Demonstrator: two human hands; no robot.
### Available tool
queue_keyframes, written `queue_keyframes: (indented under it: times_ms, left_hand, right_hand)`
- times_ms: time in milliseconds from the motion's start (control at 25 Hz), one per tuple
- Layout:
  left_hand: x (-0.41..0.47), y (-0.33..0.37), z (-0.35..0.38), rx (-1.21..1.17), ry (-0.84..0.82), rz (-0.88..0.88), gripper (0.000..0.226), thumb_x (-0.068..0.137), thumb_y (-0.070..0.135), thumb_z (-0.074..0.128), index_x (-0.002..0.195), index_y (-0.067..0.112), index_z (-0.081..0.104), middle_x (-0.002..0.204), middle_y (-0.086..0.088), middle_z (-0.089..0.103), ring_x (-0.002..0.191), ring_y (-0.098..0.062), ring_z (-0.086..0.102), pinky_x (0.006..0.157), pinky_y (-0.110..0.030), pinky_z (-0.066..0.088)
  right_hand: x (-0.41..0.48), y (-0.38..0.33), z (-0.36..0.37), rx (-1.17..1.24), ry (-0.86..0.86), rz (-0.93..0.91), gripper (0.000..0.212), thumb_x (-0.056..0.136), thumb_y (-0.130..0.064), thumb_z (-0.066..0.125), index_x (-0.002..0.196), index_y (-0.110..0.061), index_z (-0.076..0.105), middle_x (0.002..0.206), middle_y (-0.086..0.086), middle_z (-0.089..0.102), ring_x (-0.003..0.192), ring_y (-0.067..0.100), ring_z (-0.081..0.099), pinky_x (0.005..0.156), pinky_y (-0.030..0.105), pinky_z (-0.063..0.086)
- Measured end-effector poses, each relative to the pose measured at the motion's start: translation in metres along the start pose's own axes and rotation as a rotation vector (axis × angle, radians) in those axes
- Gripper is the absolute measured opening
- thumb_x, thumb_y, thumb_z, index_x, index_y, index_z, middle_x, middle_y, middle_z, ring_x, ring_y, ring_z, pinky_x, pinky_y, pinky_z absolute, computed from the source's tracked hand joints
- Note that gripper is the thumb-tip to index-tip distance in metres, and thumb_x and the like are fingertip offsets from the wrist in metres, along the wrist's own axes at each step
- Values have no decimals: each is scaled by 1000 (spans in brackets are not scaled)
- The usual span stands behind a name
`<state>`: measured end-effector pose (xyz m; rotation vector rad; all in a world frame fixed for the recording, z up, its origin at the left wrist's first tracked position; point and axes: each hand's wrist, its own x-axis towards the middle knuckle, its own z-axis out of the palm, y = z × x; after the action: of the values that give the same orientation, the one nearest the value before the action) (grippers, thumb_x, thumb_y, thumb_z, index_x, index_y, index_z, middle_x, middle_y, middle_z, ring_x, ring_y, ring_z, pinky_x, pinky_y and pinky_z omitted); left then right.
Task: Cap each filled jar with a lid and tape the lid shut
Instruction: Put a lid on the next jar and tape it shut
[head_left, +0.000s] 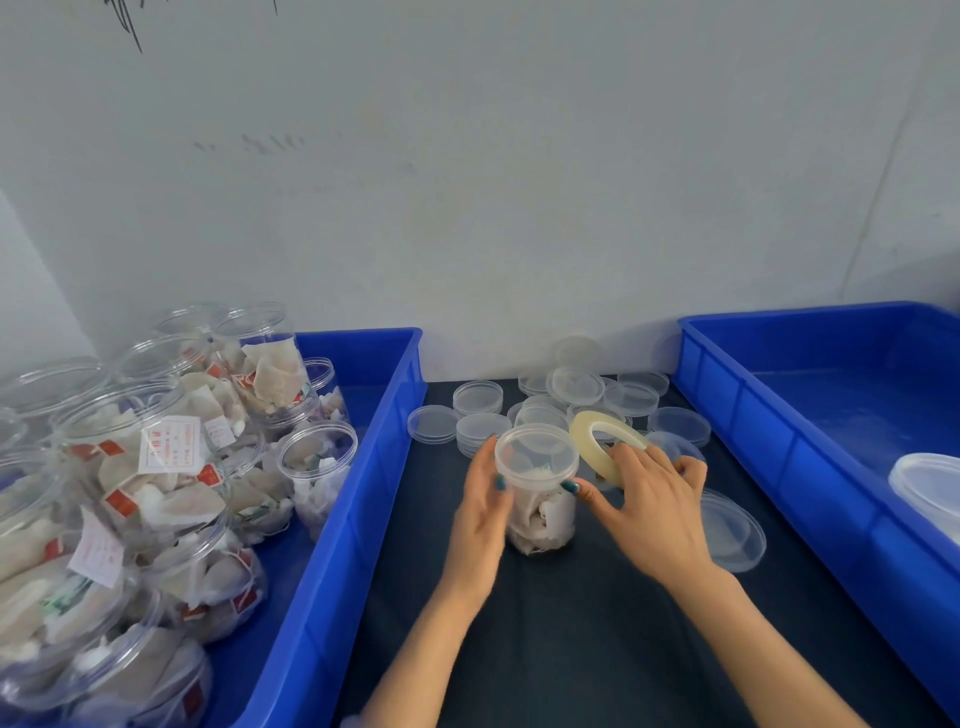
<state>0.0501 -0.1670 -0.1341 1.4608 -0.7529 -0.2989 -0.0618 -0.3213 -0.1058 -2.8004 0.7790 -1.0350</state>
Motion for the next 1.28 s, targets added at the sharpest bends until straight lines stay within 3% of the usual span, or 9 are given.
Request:
queue_keyframes:
  times_ms: [120, 320, 640, 800, 920, 1040, 1120, 1200, 1280]
  left_hand:
    - [4, 2, 12, 189, -37, 43, 93, 79, 48, 78, 152, 29, 24, 149, 15, 41, 137, 4, 38, 111, -22, 38]
    - [13, 6, 2, 200, -5, 29, 82, 64, 56, 83, 135, 42, 45, 131, 25, 57, 125, 5, 50, 103, -23, 45]
    - [11, 22, -13, 46, -103, -48, 50, 78, 46, 77, 123, 32, 58, 117, 19, 69, 111, 2, 62, 84, -12, 50]
    - [5, 27, -10, -44, -95, -94, 70, 65, 72, 74, 119, 29, 63, 114, 11, 72, 108, -7, 67, 83, -18, 53]
    - [1, 26, -10, -93, -112, -140, 86, 57, 81, 73, 120, 22, 65, 115, -1, 72, 109, -19, 67, 89, -32, 55]
    - [-3, 24, -14, -145, -178, -180, 80, 60, 79, 72, 122, 29, 65, 119, -4, 70, 111, -24, 66, 95, -40, 53]
    - [-4, 25, -15, -172, -205, -171, 75, 74, 69, 68, 138, 35, 52, 136, 0, 61, 123, -21, 60, 104, -43, 48]
    - [-4, 25, -13, -224, -225, -157, 60, 90, 51, 55, 146, 43, 38, 149, 6, 48, 131, -18, 54, 111, -47, 42]
    - [-4, 24, -9, -244, -248, -140, 52, 96, 46, 46, 146, 53, 33, 155, 10, 40, 136, -17, 49, 114, -50, 38]
  right_hand:
    - [1, 2, 1, 22, -57, -15, 69, 86, -82, 11, 82, -24, 49, 74, -12, 49, 76, 16, 47, 73, 36, 20]
    - [4, 23, -7, 73, -137, -126, 58, 97, -63, 15, 103, -25, 58, 93, -14, 56, 92, 14, 47, 76, 36, 19]
    - [13, 22, -26, 84, -168, -26, 62, 88, -69, 18, 76, -22, 56, 73, -11, 49, 83, 11, 43, 76, 34, 17]
    - [19, 14, -26, 163, -238, 48, 54, 89, -68, 28, 68, -23, 51, 62, -9, 47, 76, 9, 47, 76, 35, 19]
    - [24, 6, -31, 226, -406, 96, 52, 82, -79, 20, 90, -43, 56, 71, -12, 61, 85, 2, 52, 80, 34, 15]
    - [28, 8, -35, 319, -606, 38, 74, 67, -88, 14, 125, -58, 49, 111, -17, 69, 112, 4, 53, 87, 26, 9]
    - [27, 8, -37, 598, -738, 21, 61, 74, -83, 29, 129, -64, 47, 118, -17, 67, 103, -3, 57, 101, 24, 25]
    - [25, 7, -39, 885, -771, 26, 38, 79, -70, 45, 114, -66, 57, 88, -1, 67, 70, 3, 53, 72, 20, 44]
    - [24, 9, -38, 960, -754, 35, 35, 77, -66, 50, 109, -60, 63, 70, 6, 55, 60, 11, 44, 58, 22, 40]
